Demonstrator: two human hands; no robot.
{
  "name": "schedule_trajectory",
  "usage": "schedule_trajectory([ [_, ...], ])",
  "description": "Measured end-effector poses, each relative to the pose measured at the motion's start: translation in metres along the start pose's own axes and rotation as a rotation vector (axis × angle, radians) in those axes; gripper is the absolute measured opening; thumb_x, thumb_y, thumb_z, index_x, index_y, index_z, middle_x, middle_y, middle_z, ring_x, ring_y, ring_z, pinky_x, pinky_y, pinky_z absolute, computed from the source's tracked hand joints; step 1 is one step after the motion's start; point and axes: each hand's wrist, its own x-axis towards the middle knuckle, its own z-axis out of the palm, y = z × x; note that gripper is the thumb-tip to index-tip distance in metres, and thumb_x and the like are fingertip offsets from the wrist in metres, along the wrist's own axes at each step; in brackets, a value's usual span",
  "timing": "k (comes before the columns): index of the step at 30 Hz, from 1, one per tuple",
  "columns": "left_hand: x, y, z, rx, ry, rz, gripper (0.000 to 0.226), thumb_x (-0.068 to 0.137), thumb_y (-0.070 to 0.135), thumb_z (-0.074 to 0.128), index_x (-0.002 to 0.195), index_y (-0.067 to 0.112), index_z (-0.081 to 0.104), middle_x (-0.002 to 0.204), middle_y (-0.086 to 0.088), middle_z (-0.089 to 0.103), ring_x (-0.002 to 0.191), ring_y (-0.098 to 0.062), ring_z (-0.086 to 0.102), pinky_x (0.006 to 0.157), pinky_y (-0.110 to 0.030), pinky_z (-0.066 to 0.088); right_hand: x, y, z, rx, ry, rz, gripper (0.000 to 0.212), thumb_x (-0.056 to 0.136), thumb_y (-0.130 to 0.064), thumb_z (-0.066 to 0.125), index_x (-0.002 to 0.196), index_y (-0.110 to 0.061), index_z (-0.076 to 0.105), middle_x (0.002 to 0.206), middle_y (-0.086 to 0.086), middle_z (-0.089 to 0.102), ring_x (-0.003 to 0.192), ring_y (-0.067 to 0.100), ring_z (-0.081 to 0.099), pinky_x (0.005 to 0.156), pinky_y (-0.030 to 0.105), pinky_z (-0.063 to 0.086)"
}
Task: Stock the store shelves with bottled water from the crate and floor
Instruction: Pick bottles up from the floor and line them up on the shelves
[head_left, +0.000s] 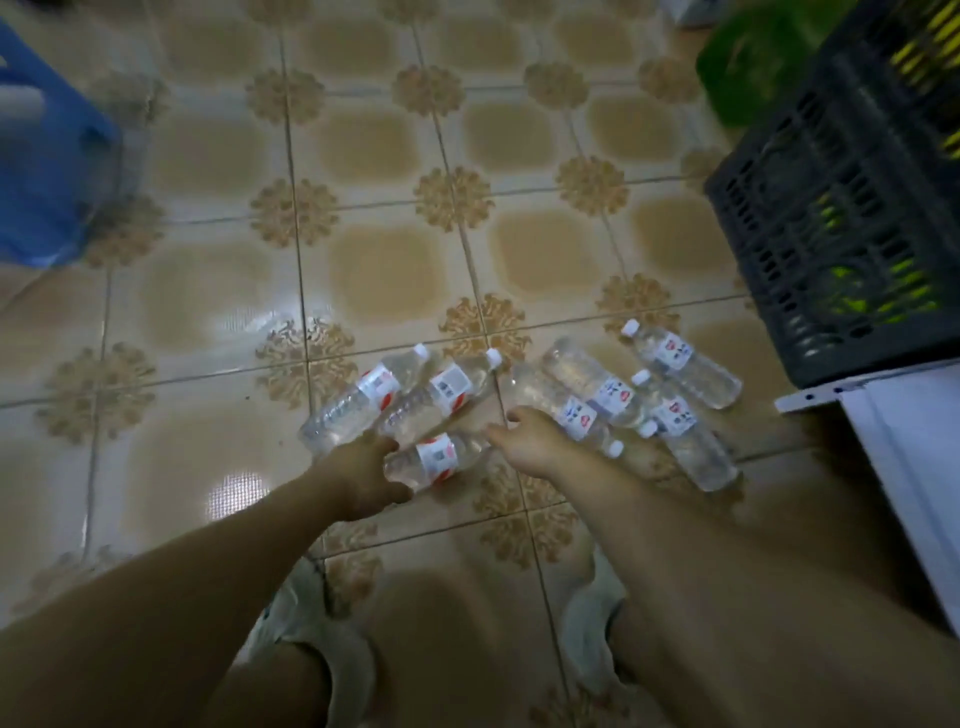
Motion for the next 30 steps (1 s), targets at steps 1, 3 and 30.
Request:
schedule_trajectory([
  [1, 0.015, -0.006, 0.009, -0.003, 0.010, -0.014, 0.071, 0.085, 0.041, 0.067, 0.146, 0.019, 0.036, 0.150, -0.007, 0.037, 0.134, -0.025, 0.040, 0.105, -0.030, 0.034, 0.015, 0.005, 0.007, 0.015, -0.006, 0.018, 0.053, 0.098, -0.044, 0.050, 0.137, -0.009, 0.047, 0.128, 0.007, 0.054, 0.102, 0.020, 0.056, 0.068, 0.018, 0.042],
  [3, 0.044, -0.018, 0.027, 0.005, 0.013, -0.039, 0.076, 0.082, 0.042, 0.071, 0.146, 0.021, 0.036, 0.147, -0.007, 0.040, 0.131, -0.026, 0.042, 0.105, -0.032, 0.036, 0.044, 0.013, 0.020, 0.018, -0.015, 0.057, 0.043, 0.098, -0.044, 0.049, 0.125, -0.010, 0.052, 0.120, 0.007, 0.056, 0.087, 0.014, 0.053, 0.050, 0.013, 0.034],
  [30, -0.133, 0.118, -0.029, -0.818, -0.367, 0.372, 0.049, 0.087, 0.017, 0.068, 0.128, 0.034, 0.049, 0.115, -0.006, 0.062, 0.101, -0.026, 0.061, 0.075, -0.048, 0.057, -0.161, -0.006, -0.047, 0.891, 0.706, -0.247, 0.031, 0.081, -0.036, 0.070, 0.108, -0.022, 0.061, 0.094, -0.004, 0.067, 0.088, 0.019, 0.065, 0.074, 0.032, 0.051],
])
